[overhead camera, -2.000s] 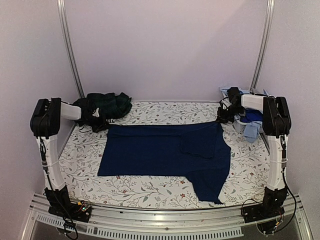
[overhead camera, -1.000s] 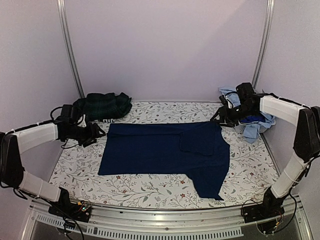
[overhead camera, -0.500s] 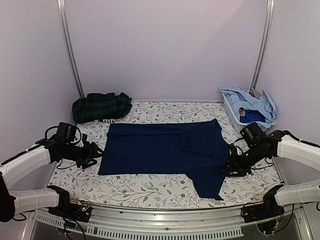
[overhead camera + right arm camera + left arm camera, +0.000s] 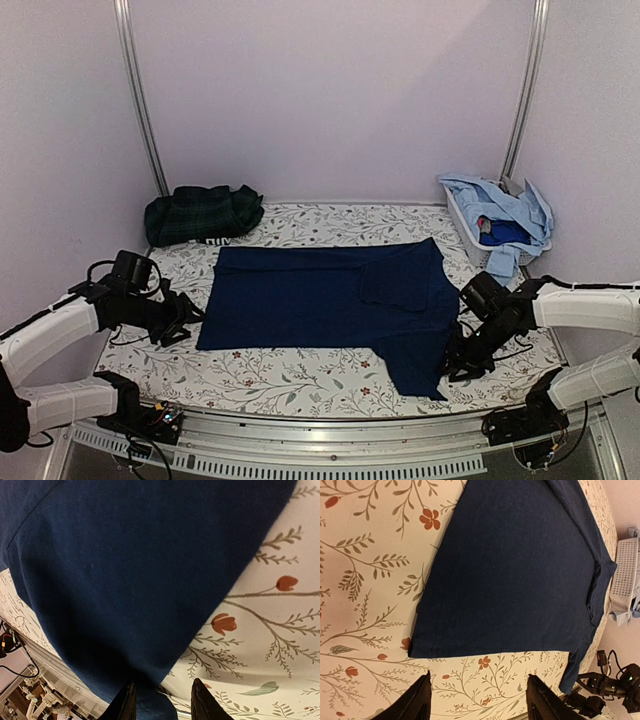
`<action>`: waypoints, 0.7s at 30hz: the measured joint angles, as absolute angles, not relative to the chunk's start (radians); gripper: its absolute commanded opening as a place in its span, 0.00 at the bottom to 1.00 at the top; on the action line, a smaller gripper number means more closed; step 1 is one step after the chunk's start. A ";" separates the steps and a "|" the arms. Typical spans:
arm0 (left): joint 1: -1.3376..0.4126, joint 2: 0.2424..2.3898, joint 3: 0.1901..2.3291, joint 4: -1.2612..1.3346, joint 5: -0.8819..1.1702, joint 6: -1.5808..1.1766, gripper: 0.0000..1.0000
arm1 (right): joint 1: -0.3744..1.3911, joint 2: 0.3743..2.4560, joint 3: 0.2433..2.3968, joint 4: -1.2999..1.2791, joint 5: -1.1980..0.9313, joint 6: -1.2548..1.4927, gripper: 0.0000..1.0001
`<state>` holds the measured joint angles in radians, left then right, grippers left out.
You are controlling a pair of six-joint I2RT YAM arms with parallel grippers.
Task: Fold and stack the mixed laundry pile
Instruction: Pick up the 1/3-folded T-shirt from the center of the board.
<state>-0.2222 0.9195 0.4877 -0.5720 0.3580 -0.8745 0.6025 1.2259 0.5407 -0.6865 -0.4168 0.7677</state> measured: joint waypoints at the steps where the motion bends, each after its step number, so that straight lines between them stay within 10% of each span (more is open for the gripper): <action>1: -0.224 0.923 0.488 -0.574 0.358 -0.867 0.64 | 0.603 1.237 0.541 -0.675 -0.416 0.770 0.35; 11: -0.228 0.913 0.481 -0.606 0.349 -0.857 0.63 | 0.651 1.321 0.548 -0.590 -0.393 0.800 0.02; 21: -0.229 0.960 0.453 -0.627 0.351 -0.895 0.52 | 0.656 1.221 0.575 -0.686 -0.304 0.831 0.00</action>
